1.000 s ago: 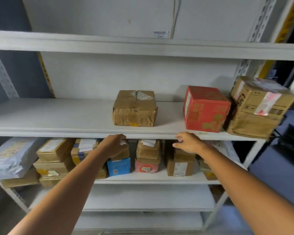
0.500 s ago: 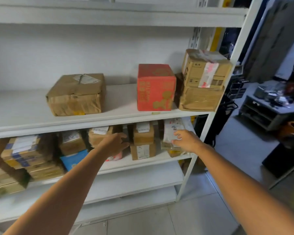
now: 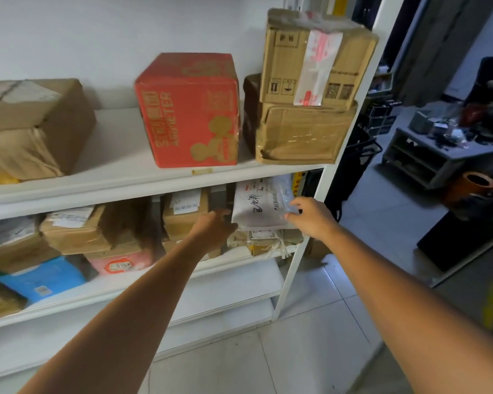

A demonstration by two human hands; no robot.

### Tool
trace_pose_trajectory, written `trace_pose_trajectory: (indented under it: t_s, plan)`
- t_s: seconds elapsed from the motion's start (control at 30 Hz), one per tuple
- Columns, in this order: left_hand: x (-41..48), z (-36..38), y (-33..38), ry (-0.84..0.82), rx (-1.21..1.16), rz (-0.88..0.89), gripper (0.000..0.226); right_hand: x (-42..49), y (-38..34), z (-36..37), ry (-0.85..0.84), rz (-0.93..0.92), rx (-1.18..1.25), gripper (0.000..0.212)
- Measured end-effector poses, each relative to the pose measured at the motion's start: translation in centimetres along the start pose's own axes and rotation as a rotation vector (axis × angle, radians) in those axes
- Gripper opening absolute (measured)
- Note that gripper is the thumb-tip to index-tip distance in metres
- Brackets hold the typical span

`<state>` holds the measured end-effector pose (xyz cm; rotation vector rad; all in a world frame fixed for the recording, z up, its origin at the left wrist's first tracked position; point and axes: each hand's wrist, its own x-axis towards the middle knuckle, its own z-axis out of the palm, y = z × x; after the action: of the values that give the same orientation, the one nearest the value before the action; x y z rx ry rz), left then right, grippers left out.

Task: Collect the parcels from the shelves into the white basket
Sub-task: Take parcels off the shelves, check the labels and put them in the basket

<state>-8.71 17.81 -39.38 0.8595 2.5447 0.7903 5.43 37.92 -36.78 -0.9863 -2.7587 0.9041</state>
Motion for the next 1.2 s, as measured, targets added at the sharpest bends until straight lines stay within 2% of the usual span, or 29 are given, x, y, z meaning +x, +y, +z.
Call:
trace_pose_trajectory:
  t_s: [0.2,0.3,0.4,0.5,0.67,0.83,0.97,1.2]
  plan:
    - [6.1,3.6,0.3,0.007,-0.082,0.049,0.055,4.2,1.5,2.3,0.029,0.055,0.019,0.054]
    - [8.3,4.6,0.3,0.005,-0.152,0.047,0.050,5.7,2.2,3.7,0.038,0.101,0.069,0.051]
    - [9.7,5.2,0.5,-0.014,-0.224,0.029,0.048,6.8,2.6,4.5,0.032,0.164,0.174,0.059]
    - [10.5,5.6,0.4,-0.042,-0.310,-0.018,0.056,7.2,2.8,4.6,-0.029,0.191,0.356,0.061]
    - [11.0,5.9,0.0,-0.021,-0.454,-0.058,0.077,7.1,2.1,4.9,-0.011,0.179,0.441,0.063]
    - [10.1,5.6,-0.7,-0.017,-0.537,-0.045,0.098,5.4,1.2,5.7,0.090,0.158,0.477,0.062]
    - [7.9,5.1,-0.9,-0.020,-0.579,-0.039,0.098,2.4,0.2,5.7,0.167,0.136,0.468,0.052]
    - [1.0,2.8,-0.1,-0.021,-0.621,-0.016,0.095,-5.1,-2.2,4.1,0.178,0.085,0.503,0.051]
